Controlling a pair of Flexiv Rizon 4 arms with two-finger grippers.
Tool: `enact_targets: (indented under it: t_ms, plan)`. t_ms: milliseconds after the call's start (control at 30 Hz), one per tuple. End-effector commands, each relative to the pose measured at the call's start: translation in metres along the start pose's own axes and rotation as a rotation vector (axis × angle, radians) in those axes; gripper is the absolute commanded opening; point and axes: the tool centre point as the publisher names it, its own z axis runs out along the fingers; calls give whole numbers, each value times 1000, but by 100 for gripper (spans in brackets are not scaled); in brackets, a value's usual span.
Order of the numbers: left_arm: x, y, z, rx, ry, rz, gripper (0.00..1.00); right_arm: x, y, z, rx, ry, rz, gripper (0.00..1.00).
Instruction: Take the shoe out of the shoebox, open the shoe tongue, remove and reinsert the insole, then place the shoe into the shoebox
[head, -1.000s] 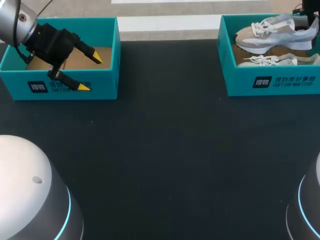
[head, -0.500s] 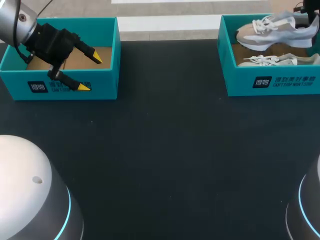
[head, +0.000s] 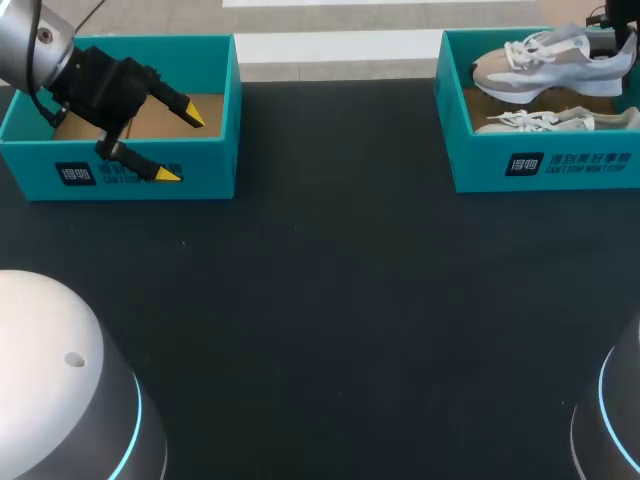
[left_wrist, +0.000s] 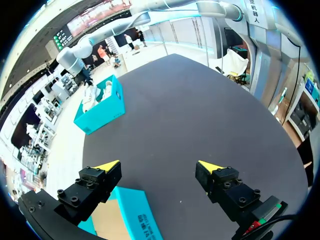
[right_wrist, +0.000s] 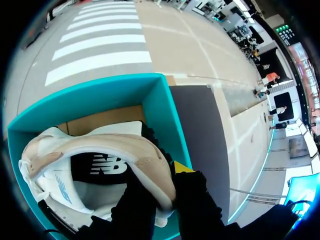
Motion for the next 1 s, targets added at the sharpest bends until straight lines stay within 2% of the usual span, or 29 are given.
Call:
enact_targets:
  t_ms: [33,433,1000]
  plan:
    - [1,-1,0,-4,-1,0,100,2,6,5,7,-1,-3,0]
    - [1,-1,0,-4,-1,0,100,1,13,3,8,-1,-19,0]
    - [1,-1,0,-4,-1,0,100,15,15,15,4,10,-51,0]
